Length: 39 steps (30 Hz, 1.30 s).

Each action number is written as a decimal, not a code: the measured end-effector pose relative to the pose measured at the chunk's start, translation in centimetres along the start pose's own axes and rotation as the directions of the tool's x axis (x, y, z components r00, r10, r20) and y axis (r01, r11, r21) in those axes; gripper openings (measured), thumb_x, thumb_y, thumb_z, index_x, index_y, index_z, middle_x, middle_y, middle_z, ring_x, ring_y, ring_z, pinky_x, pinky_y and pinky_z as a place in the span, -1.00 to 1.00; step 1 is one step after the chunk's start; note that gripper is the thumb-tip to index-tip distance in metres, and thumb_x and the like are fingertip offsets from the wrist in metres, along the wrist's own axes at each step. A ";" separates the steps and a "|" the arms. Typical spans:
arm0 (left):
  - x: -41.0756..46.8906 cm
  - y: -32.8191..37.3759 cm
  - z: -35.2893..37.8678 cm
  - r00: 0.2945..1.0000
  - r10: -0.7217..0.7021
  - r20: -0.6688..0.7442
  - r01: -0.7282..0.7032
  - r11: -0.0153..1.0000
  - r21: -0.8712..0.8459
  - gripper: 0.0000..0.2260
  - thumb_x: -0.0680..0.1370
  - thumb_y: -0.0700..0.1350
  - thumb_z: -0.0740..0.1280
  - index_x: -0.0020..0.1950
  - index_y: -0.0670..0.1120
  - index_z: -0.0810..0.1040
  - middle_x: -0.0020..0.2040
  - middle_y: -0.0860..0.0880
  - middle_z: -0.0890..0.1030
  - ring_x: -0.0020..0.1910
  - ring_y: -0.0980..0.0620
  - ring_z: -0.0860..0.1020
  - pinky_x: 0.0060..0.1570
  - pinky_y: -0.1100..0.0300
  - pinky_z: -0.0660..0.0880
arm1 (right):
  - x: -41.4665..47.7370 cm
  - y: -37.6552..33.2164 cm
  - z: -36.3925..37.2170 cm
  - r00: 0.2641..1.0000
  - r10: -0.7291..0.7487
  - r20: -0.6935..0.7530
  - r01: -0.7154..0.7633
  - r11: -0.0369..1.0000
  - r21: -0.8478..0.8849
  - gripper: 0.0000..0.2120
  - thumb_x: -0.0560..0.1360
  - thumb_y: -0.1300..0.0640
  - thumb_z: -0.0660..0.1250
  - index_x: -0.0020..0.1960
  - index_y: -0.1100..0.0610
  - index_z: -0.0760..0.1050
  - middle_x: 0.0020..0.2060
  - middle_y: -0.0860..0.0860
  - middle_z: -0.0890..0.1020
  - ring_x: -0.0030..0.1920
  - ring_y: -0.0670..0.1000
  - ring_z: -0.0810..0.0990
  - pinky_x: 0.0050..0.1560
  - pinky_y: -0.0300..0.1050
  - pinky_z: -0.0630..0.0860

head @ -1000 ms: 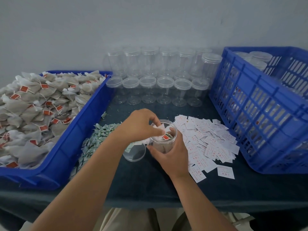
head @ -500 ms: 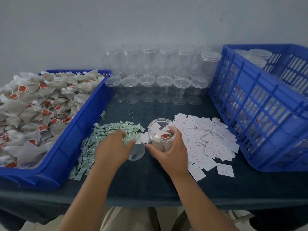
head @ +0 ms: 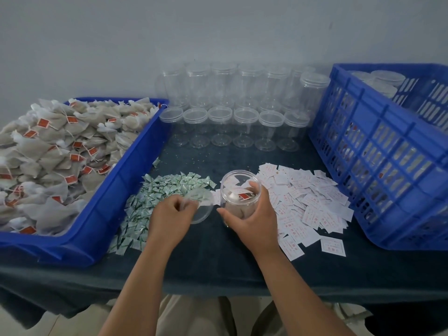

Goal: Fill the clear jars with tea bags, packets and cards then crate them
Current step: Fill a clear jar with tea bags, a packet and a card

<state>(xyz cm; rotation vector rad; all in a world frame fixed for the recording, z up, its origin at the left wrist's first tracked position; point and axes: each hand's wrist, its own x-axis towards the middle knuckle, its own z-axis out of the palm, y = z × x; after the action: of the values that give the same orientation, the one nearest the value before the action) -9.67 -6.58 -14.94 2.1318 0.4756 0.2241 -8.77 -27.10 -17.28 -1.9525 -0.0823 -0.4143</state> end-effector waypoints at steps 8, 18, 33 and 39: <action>-1.1 5.9 -2.0 0.931 0.273 0.241 -0.147 0.887 -0.437 -0.74 0.63 0.02 0.36 0.23 0.37 0.50 0.17 0.28 0.63 0.17 0.19 0.65 0.13 0.15 0.59 | -0.3 -0.2 0.2 0.981 -0.140 0.137 0.142 0.990 -0.008 -0.05 0.22 -0.41 0.61 0.49 -0.11 0.41 0.30 -0.31 0.59 0.33 -0.26 0.56 0.30 -0.33 0.51; -2.0 8.8 0.1 0.705 0.523 0.479 -0.688 0.667 0.285 -0.21 0.36 0.56 0.34 0.52 0.35 0.24 0.38 0.25 0.29 0.39 0.18 0.24 0.36 0.05 0.40 | 0.4 -0.6 0.2 0.959 -0.189 0.210 0.191 0.982 0.014 -0.52 0.37 -0.22 0.55 0.21 -0.16 0.49 0.01 -0.22 0.64 0.06 -0.10 0.69 0.01 0.07 0.68; -2.7 10.1 3.2 0.668 0.591 0.453 -0.715 0.342 0.609 -0.33 0.53 0.53 -0.03 0.35 0.10 0.45 0.23 -0.02 0.49 0.15 -0.08 0.46 0.15 0.02 0.45 | 1.1 0.6 0.9 0.941 -0.281 0.188 0.305 0.946 -0.111 -0.53 0.48 -0.21 0.30 0.30 -0.05 0.34 0.06 -0.12 0.51 -0.02 -0.12 0.55 -0.09 -0.20 0.55; -1.5 9.6 2.2 0.571 0.678 0.464 -0.821 0.478 0.312 -0.53 0.55 0.48 0.17 0.14 0.21 0.67 0.21 0.17 0.56 0.22 0.09 0.50 0.23 0.05 0.48 | 1.1 1.1 0.4 0.955 -0.170 0.245 0.179 0.984 -0.016 -0.47 0.38 -0.21 0.48 0.29 -0.16 0.42 0.03 -0.37 0.57 0.06 -0.22 0.64 -0.05 -0.20 0.59</action>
<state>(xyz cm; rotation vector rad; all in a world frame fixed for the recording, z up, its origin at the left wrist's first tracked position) -7.95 -13.72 -8.28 2.7208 -0.7419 0.3101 -7.37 -27.37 -18.01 -2.0339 -0.4102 -0.2909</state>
